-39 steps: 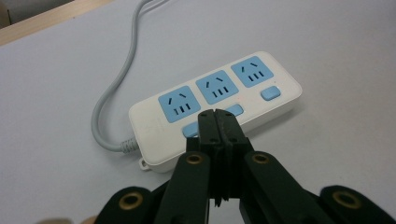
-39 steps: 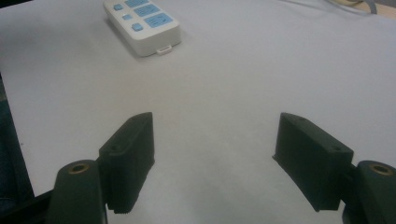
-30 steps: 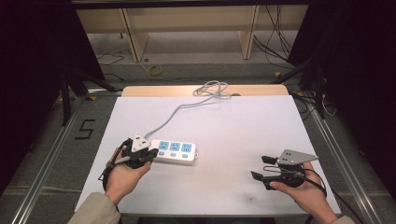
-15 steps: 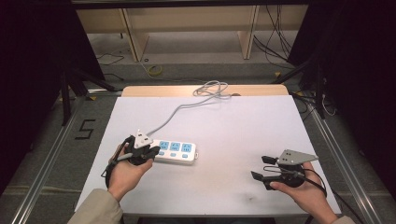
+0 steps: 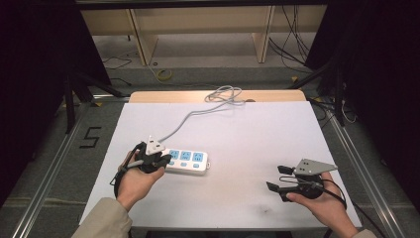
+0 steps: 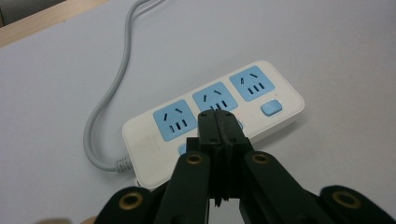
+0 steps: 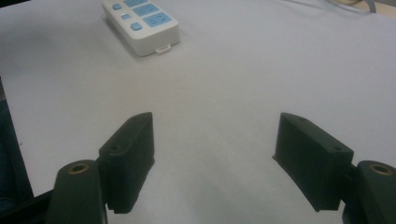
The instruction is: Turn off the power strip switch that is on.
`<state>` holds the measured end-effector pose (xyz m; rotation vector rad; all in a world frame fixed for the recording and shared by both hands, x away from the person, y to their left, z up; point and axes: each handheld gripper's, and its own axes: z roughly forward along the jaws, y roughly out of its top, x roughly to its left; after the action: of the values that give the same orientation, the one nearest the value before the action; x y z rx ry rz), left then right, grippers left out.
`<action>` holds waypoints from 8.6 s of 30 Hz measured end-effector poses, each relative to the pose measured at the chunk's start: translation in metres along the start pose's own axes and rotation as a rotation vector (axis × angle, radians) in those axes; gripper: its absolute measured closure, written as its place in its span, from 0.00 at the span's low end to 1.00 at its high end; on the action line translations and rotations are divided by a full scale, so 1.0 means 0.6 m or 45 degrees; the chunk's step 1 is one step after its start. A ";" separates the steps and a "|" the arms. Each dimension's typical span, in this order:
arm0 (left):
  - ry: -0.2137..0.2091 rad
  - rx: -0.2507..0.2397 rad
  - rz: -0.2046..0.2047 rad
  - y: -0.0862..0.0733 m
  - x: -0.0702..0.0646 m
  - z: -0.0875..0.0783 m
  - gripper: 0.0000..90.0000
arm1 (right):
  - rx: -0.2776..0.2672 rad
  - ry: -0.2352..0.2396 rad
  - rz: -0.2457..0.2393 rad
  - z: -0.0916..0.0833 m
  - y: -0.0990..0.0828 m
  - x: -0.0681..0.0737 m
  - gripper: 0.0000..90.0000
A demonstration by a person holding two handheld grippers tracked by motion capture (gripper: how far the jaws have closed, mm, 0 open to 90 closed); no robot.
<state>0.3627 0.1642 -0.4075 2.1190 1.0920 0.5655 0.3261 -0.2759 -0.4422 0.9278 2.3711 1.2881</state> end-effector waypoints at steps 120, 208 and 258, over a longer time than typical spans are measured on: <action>-0.040 0.297 0.048 0.052 -0.015 0.098 1.00 | 0.011 0.006 0.004 0.002 -0.001 -0.002 0.32; -0.090 0.466 0.002 0.069 -0.019 0.140 1.00 | 0.022 0.017 -0.008 0.004 0.000 0.000 0.31; -0.084 0.609 -0.031 0.081 -0.018 0.152 1.00 | 0.030 0.017 -0.008 0.005 -0.001 0.000 0.31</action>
<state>0.4408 0.1014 -0.4340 2.5025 1.3122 0.2313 0.3275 -0.2742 -0.4446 0.9204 2.4020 1.2706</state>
